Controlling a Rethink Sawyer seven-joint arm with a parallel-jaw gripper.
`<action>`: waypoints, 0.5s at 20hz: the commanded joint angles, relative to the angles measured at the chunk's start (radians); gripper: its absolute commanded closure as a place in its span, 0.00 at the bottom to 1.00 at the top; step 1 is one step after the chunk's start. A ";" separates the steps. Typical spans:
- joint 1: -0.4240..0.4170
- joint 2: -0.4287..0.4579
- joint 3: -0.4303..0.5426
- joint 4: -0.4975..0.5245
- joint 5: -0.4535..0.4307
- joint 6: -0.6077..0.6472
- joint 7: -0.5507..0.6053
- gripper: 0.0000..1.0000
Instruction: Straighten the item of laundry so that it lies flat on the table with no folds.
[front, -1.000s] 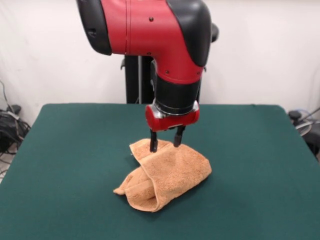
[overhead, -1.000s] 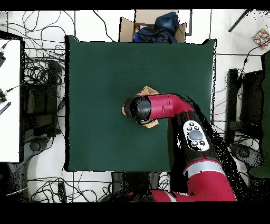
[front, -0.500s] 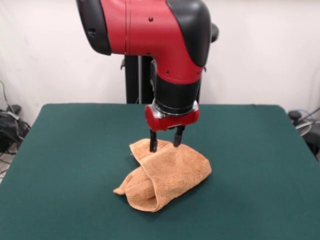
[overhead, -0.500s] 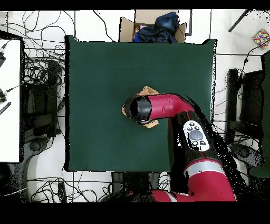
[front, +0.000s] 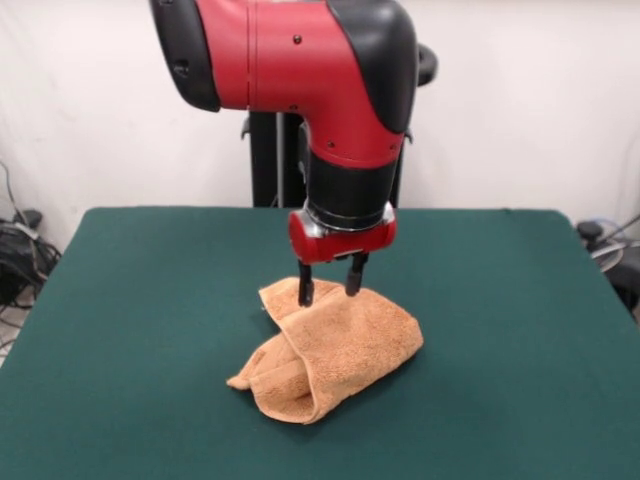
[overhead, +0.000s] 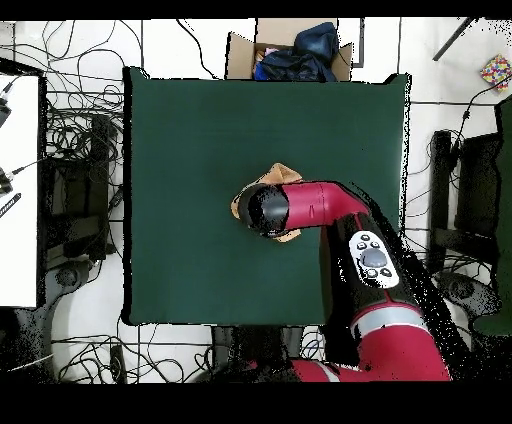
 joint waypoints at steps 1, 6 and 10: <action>-0.022 -0.008 -0.046 0.140 -0.009 -0.067 0.156 0.00; -0.034 -0.023 -0.045 0.147 -0.003 -0.049 0.133 0.00; -0.025 -0.033 -0.055 0.170 -0.010 -0.054 0.149 0.00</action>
